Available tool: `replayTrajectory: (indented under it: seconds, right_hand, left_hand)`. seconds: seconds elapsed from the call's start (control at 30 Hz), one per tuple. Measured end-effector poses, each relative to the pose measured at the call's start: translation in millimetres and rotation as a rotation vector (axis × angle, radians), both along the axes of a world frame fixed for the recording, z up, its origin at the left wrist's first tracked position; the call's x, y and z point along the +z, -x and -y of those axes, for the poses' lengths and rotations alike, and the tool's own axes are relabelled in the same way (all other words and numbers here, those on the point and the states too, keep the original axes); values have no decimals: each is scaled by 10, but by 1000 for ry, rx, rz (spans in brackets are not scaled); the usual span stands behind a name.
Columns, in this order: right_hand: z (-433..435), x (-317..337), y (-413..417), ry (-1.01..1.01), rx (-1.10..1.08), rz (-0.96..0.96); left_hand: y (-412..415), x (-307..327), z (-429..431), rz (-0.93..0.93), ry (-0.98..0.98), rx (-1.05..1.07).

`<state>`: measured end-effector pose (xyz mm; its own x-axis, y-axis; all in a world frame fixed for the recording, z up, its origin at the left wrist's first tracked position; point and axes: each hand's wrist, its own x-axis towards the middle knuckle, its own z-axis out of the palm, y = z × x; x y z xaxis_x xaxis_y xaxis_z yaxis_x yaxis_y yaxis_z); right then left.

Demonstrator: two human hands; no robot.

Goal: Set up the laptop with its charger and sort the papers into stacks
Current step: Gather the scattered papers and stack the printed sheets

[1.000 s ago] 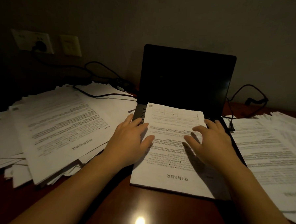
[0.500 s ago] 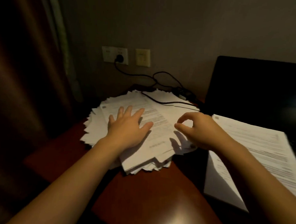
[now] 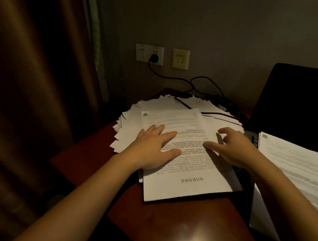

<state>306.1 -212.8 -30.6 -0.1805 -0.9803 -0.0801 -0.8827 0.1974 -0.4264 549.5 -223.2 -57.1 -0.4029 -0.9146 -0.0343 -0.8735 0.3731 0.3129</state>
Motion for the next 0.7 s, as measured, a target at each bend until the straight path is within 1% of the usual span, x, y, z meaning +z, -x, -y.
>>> replayTrajectory:
  seconds: [0.07, 0.13, 0.2, 0.23, 0.27, 0.3, 0.33, 0.37, 0.4, 0.43, 0.5, 0.6, 0.7]
  right_hand:
    - [-4, -14, -9, 1, -11, -11]
    - [-5, -12, 9, 13, -15, 22]
    - [-22, 13, 40, -3, -36, 106]
    - [-29, 24, 55, -18, -50, 162]
    - [-31, 28, 74, -23, -63, 214]
    - [-23, 27, 92, -12, -75, 267]
    - [-14, 26, 107, 7, -88, 321]
    - [-4, 18, 118, 33, -98, 363]
    - [7, 11, 134, 59, -111, 382]
    - [14, 6, 150, 86, -127, 384]
    - [27, -2, 189, 120, -162, 375]
    - [46, -4, 302, 132, -173, 329]
    - [47, 20, 446, 111, -184, 334]
  left_hand:
    - [62, 38, 83, -62, -17, -82]
    - [128, 65, 166, -230, -85, -129]
    - [155, 102, 241, -438, -142, -89]
    - [145, 115, 288, -474, -130, -45]
    - [122, 118, 350, -437, -83, 7]
    - [86, 111, 437, -326, -23, 62]
    - [37, 102, 543, -178, 17, 113]
    - [-12, 94, 646, -40, 25, 156]
    - [-56, 99, 738, 52, 11, 190]
    - [-92, 103, 829, 92, -18, 209]
    - [-144, 150, 947, 94, -68, 205]
    - [-194, 214, 1114, 20, -116, 194]
    - [-161, 283, 1214, 50, -64, 217]
